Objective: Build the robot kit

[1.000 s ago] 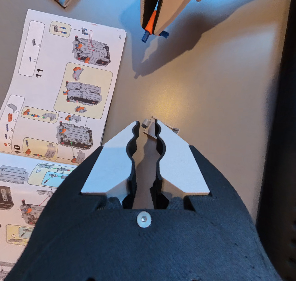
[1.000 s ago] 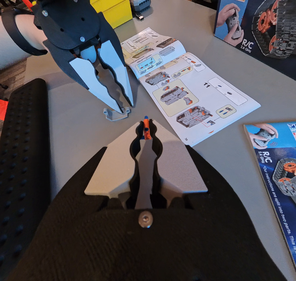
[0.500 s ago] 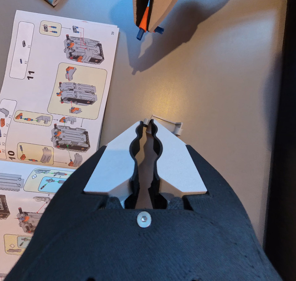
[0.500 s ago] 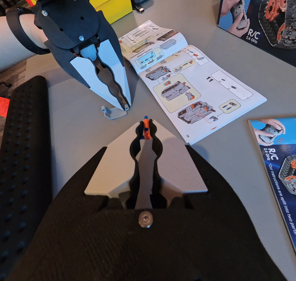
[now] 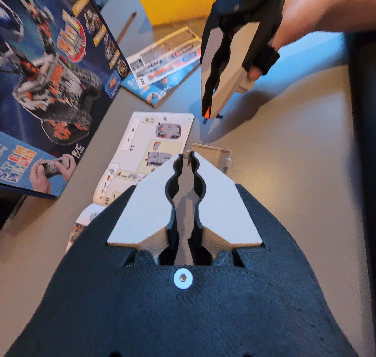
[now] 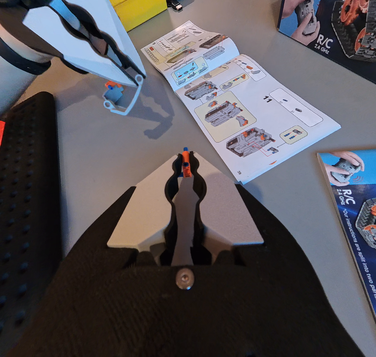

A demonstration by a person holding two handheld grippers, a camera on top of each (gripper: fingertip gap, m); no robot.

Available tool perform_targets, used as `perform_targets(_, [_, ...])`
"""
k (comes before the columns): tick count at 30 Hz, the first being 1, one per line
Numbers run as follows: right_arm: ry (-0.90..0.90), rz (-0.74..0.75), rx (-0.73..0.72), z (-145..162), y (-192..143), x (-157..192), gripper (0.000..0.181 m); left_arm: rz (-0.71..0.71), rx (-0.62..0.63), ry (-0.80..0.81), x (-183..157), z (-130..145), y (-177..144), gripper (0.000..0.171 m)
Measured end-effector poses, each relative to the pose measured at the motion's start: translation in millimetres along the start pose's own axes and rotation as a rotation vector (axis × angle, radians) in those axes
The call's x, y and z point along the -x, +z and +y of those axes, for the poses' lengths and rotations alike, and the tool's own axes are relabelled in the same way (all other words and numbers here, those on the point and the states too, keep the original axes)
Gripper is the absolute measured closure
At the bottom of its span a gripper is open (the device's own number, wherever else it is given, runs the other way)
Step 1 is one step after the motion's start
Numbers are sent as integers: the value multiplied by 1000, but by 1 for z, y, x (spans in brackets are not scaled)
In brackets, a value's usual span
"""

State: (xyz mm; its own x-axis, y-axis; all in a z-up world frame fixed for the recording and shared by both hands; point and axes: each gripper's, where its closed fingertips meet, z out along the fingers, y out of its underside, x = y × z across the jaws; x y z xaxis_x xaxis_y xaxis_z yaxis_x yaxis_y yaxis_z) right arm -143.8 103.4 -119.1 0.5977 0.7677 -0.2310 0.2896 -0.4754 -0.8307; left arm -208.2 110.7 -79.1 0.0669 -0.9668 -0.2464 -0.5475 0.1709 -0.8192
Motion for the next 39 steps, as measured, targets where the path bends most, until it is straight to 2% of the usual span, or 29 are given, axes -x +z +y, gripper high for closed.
perform_targets(4, [2, 8, -2, 1, -1, -1, 174, -7, -140, -32, 0, -23, -8, 165])
perform_targets(11, [-4, 4, -9, -2, -2, 1, 174, -31, -424, -179, 2, -48, -48, 165])
perform_targets(15, [-12, 1, 7, 1, 2, 3, 174, -53, -413, -171, 12, -58, -53, 166])
perform_targets(21, [-13, 12, 19, 5, 2, 0, 174, -43, -479, -56, 36, -119, -59, 165])
perform_targets(25, [-3, 15, 8, 4, -1, -2, 174, -66, -444, 39, 52, -134, -48, 165])
perform_targets(29, [9, 14, 1, 4, -2, -5, 174, -103, -419, 85, 63, -136, -48, 165])
perform_targets(33, [38, 3, -14, 3, -4, -7, 174, -186, -404, 148, 72, -119, -54, 166])
perform_targets(39, [116, -54, -69, -7, -13, -7, 174, -192, -349, 216, 69, -116, -60, 166])
